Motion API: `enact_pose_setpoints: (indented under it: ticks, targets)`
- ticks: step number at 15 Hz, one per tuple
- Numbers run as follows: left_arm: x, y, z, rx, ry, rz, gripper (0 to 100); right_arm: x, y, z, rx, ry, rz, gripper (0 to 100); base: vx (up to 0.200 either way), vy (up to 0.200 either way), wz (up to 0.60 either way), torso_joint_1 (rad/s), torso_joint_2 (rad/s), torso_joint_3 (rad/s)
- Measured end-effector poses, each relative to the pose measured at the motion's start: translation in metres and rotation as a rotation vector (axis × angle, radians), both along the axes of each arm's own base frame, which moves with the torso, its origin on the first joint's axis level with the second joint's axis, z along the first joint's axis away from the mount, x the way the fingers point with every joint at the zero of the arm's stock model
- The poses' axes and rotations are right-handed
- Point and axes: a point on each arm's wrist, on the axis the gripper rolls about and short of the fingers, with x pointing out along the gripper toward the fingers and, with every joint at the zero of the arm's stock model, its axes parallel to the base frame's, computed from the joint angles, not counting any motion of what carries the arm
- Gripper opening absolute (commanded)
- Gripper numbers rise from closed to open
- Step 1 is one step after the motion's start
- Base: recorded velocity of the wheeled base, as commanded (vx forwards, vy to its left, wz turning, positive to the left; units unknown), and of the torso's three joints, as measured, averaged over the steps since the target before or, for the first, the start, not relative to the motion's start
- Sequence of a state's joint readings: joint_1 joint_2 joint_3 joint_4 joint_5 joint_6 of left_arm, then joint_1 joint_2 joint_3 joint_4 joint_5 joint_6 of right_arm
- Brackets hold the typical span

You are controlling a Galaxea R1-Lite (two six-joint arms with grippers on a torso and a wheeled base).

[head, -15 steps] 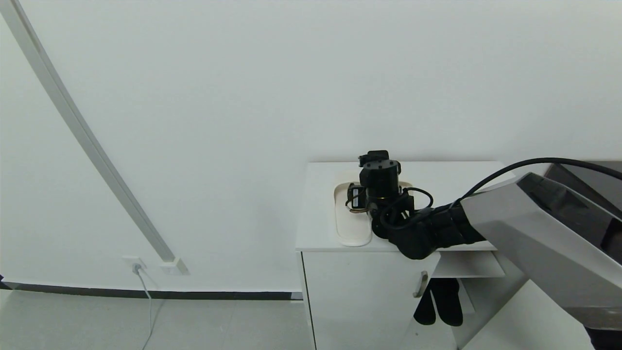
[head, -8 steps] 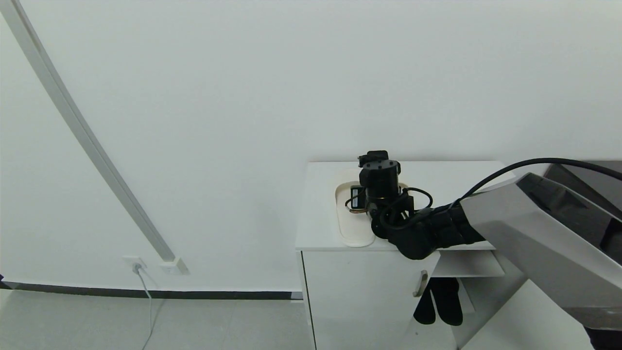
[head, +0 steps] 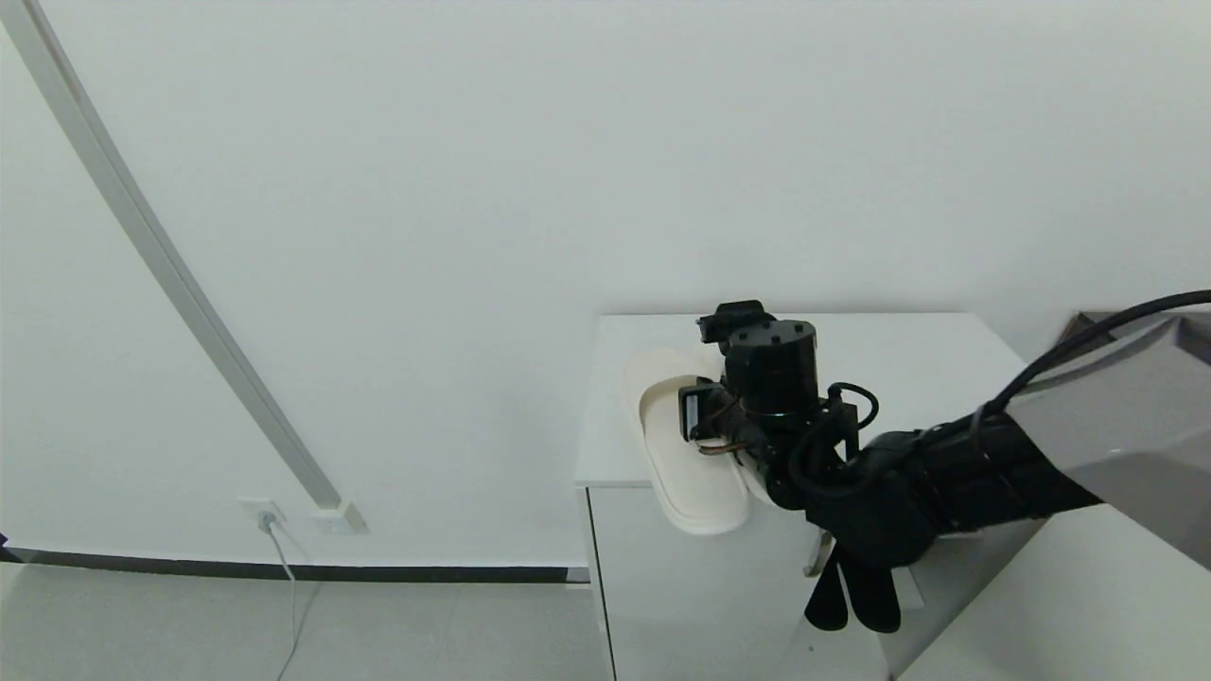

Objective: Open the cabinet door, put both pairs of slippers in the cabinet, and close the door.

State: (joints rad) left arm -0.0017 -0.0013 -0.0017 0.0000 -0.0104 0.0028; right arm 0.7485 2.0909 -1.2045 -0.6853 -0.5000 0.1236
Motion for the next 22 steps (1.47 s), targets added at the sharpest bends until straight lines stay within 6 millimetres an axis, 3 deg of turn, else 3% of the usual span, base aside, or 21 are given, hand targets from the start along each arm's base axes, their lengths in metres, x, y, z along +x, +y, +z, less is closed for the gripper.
enact_pose_setpoints:
  ticks: [5, 8, 15, 22]
  targets:
    - [0.0, 0.0, 0.0, 0.0, 0.0, 0.0, 0, -0.067, -0.046, 0.007, 0.032, 0.035, 0.256, 0, 0.0, 0.0, 0.0, 0.0, 0.0, 0.0]
    - [0.0, 0.0, 0.0, 0.001, 0.0, 0.0, 0, -0.091, -0.071, 0.014, 0.042, 0.038, 0.315, 0, 0.0, 0.0, 0.0, 0.0, 0.0, 0.0]
    - [0.0, 0.0, 0.0, 0.0, 0.0, 0.0, 0, -0.098, -0.078, 0.02, 0.041, 0.019, 0.313, 0, 0.0, 0.0, 0.0, 0.0, 0.0, 0.0]
    - [0.0, 0.0, 0.0, 0.0, 0.0, -0.001, 0, -0.099, -0.077, 0.017, 0.031, 0.026, 0.317, 0, -0.2, 0.0, 0.0, 0.0, 0.0, 0.004]
